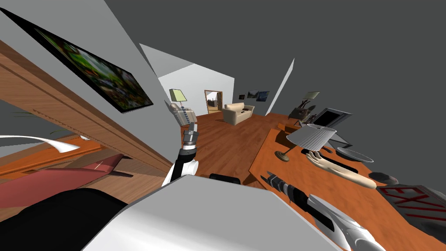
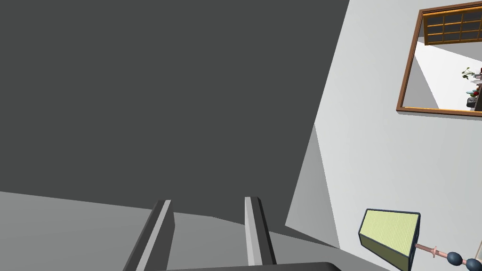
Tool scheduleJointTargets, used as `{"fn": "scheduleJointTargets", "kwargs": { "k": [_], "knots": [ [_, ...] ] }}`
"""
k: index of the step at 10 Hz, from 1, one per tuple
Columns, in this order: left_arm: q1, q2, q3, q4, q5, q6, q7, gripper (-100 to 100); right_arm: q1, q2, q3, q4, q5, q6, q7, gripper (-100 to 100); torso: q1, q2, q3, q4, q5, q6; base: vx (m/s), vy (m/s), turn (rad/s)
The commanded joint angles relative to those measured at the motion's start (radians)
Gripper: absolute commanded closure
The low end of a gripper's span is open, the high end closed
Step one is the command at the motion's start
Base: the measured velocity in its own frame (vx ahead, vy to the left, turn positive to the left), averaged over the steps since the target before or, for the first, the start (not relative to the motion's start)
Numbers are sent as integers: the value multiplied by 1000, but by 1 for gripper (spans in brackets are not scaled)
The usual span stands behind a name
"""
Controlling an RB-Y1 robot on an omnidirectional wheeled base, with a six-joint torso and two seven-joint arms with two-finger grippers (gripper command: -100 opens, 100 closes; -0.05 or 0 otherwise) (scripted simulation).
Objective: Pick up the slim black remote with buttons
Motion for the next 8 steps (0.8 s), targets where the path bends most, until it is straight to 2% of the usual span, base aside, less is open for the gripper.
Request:
{"fn": "scheduleJointTargets", "kwargs": {
  "k": [1,8],
  "knots": [
    [0,0,0,0,0,0,0,0,8,-5,0,-10,0,7,0,-100,0,0,0,0,0,0,0,0,0],
    [0,0,0,0,0,0,0,0,8,-5,0,-10,0,7,0,-100,0,0,0,0,0,0,1,2,5]
  ]
}}
